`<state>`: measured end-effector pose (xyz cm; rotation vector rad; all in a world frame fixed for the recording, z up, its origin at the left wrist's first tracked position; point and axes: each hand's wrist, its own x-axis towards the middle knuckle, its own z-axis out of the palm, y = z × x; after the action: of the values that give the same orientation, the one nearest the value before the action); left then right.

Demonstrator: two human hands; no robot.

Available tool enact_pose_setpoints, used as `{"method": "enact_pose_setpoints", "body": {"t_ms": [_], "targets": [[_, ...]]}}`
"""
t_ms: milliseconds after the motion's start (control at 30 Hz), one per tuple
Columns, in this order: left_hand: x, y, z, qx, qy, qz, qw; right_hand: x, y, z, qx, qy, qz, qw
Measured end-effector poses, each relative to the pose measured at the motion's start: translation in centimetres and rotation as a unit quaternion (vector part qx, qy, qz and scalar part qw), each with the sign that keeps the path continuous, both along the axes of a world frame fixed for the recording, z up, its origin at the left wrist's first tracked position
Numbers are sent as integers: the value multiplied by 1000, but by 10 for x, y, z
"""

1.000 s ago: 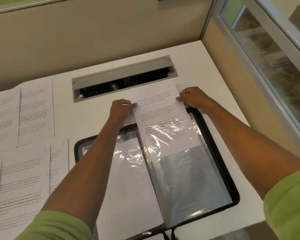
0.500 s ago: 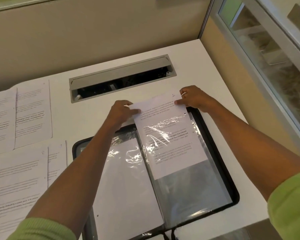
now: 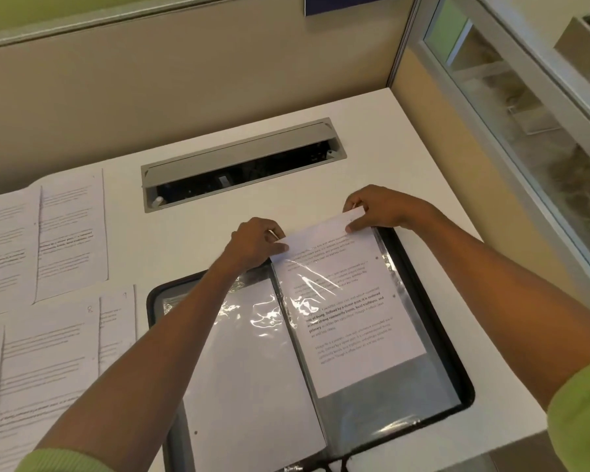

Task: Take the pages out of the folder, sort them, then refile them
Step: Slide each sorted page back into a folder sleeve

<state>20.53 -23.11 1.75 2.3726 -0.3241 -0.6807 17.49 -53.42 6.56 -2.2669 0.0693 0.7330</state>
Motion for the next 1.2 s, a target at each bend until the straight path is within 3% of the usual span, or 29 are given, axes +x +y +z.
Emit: {"method": "enact_pose_setpoints", "body": {"t_ms": [233,433,700,800,1200], "targets": [[-9,-16,1,34,-53,-110,992,-2,15,7,-90,-44,150,984],[-10,-19,-3,15,-96,-147,984,-4,8,10,-91,-86,157,980],[-17,-19,-4,-29,-53,-158,986,-12,10,4,-107,-69,176,976],[-19,-18,-9,-14,-84,-166,982,-14,9,5,-103,-60,179,976],[-27,-22,-14,-41,-112,-128,985,-23,8,-1,-145,-105,173,968]]}}
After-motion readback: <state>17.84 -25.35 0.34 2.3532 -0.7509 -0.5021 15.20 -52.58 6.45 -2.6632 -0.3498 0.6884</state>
